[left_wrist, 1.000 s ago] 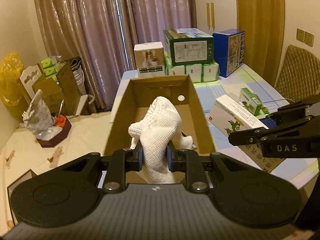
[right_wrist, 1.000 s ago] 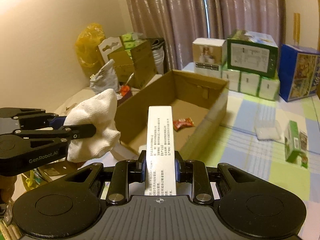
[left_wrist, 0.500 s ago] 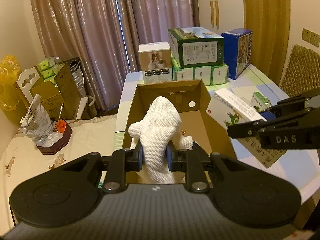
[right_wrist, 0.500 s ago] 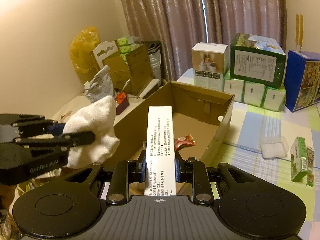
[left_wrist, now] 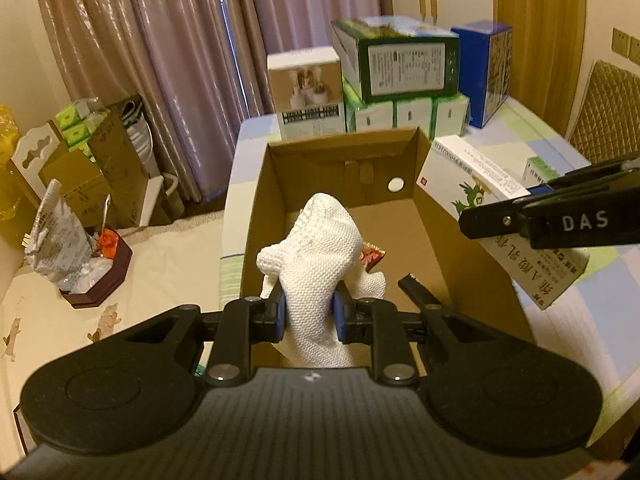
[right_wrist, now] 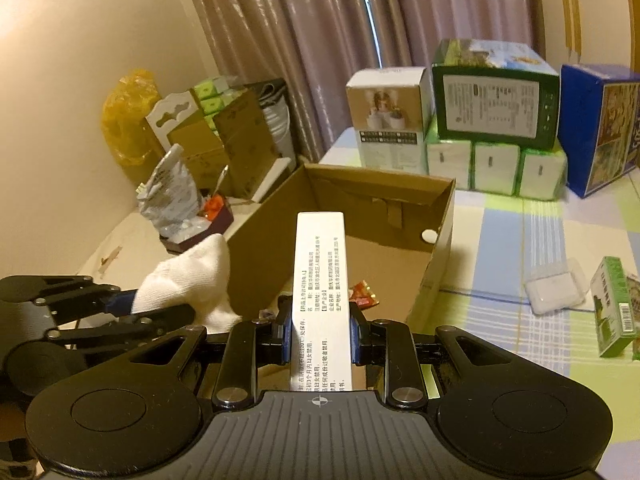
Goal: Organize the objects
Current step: 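Carry the cloth with the left tool while the right tool carries the white box to the cardboard box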
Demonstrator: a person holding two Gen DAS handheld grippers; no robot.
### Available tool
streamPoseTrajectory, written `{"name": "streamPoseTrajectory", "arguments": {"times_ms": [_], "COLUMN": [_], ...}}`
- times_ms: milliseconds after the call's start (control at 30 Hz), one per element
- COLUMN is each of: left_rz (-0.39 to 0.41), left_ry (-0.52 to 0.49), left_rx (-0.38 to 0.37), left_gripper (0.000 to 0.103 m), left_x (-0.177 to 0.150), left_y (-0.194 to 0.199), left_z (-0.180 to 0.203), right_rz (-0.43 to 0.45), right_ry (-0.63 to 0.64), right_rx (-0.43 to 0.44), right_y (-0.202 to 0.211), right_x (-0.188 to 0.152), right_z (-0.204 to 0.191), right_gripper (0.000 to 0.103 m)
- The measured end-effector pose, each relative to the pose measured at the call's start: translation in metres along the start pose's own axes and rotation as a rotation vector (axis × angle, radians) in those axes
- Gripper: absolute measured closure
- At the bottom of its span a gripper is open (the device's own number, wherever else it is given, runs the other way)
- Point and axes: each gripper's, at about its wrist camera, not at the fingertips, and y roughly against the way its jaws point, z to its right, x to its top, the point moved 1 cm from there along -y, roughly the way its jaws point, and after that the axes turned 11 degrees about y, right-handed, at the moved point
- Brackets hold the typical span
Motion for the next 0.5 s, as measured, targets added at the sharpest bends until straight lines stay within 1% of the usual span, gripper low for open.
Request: {"name": "streamPoseTrajectory", "arguments": {"times_ms": [167,200,233,300,333,500], "left_rz": [-0.019,-0.023,-0.026,-0.025,-0.018,0.000], "left_ry": [-0.012,-0.016,-0.021,-0.032,-0.029,0.001], "left_rx": [-0.015,-0.019,-0.018,-0.008,0.000,0.006], "left_gripper": [0.084,0.082,0.078,0.076,0.070,0.069], "left_x": [0.002,0.002,0.002,0.003,0.003,0.004], "left_y": [-0.019,-0.023,-0.026,-0.030,-0.030,-0.023], "left_z": [0.001,0.001,0.001,0.002,0.001,-0.006], "right_rz": [-0.011,-0.013,-0.014,-0.015,-0.015,-0.012], "right_ry": [-0.011,-0.011,-0.013,-0.020,-0.023,-0.033], "right_rx": [-0.003,-0.004,-0.005,-0.003,-0.003,-0.002], "right_y": [-0.013,-0.014,-0.015,-0.017,-0.017,-0.015], "right_x": [-0.003,-0.004,-0.005,-0.006,-0.006,-0.007], "right_z": [0.006,0.006,0.007,0.009,0.010,0.013], "right_gripper": [0.080,0.080,0.080,0.080,0.080,0.080]}}
